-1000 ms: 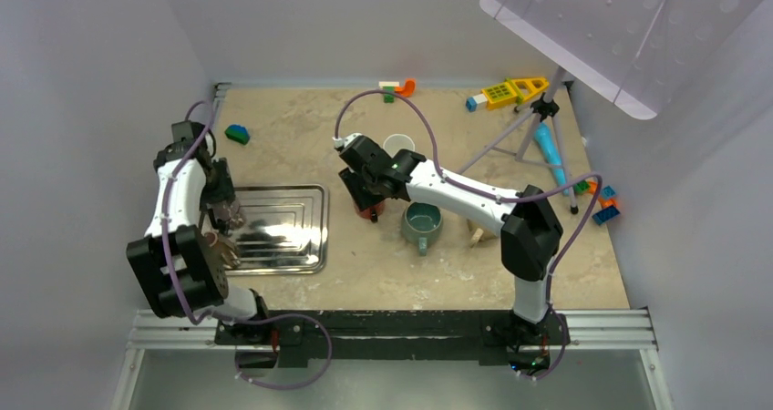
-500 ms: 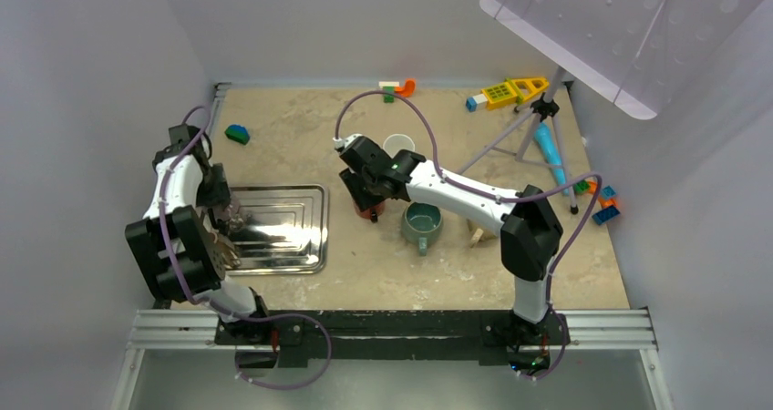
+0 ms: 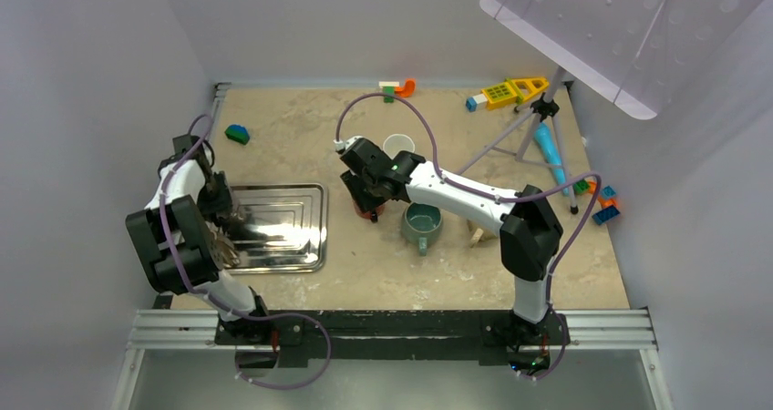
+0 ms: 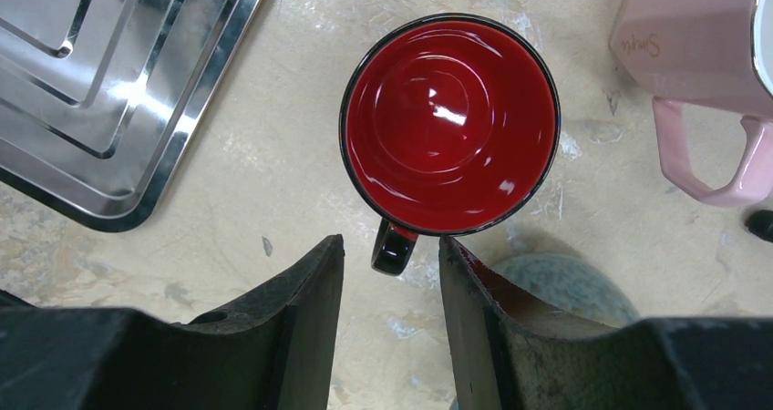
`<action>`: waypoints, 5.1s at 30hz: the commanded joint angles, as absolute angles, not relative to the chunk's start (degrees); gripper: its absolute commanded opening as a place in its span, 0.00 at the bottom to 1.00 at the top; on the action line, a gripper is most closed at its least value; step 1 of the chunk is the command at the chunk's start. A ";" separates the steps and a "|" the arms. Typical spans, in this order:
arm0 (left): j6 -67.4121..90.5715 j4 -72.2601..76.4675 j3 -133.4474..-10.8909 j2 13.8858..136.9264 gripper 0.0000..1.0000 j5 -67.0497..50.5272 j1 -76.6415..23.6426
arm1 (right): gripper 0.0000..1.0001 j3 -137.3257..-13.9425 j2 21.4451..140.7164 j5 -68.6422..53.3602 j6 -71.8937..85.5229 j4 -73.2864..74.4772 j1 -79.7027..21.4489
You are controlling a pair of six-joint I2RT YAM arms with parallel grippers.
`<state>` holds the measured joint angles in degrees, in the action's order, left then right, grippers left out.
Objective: Turn the mug right side up
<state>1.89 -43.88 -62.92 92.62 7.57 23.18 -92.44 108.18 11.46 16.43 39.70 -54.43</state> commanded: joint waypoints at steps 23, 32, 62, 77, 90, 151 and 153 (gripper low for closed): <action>6.15 -31.98 -61.30 93.24 0.00 12.88 22.67 | 0.46 -94.03 107.73 12.31 15.82 41.87 -54.84; 4.91 -38.18 -63.29 85.35 0.00 -1.80 21.88 | 0.46 -95.95 106.97 12.52 15.64 43.33 -54.84; 19.22 -65.51 -102.12 71.17 0.00 -59.75 9.14 | 0.90 -102.81 89.37 -15.03 33.52 -3.44 -49.16; 27.05 -55.96 -100.18 65.98 0.00 -63.98 9.08 | 0.83 -97.67 90.62 -21.11 45.95 -13.29 -48.30; 15.61 -66.79 -97.15 68.82 0.22 -55.62 7.00 | 0.00 -98.47 92.65 -30.00 47.71 -17.43 -47.07; -13.77 -61.30 -67.95 93.20 0.97 7.76 27.67 | 0.53 -92.37 108.49 14.13 13.78 41.73 -69.28; -13.92 -60.50 -67.96 94.31 0.94 8.23 27.67 | 0.53 -92.48 108.37 14.70 13.69 41.96 -69.27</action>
<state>-11.62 -62.61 -68.36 92.79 5.89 27.59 -89.76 111.37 12.56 13.43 40.32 -69.32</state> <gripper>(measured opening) 0.964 0.524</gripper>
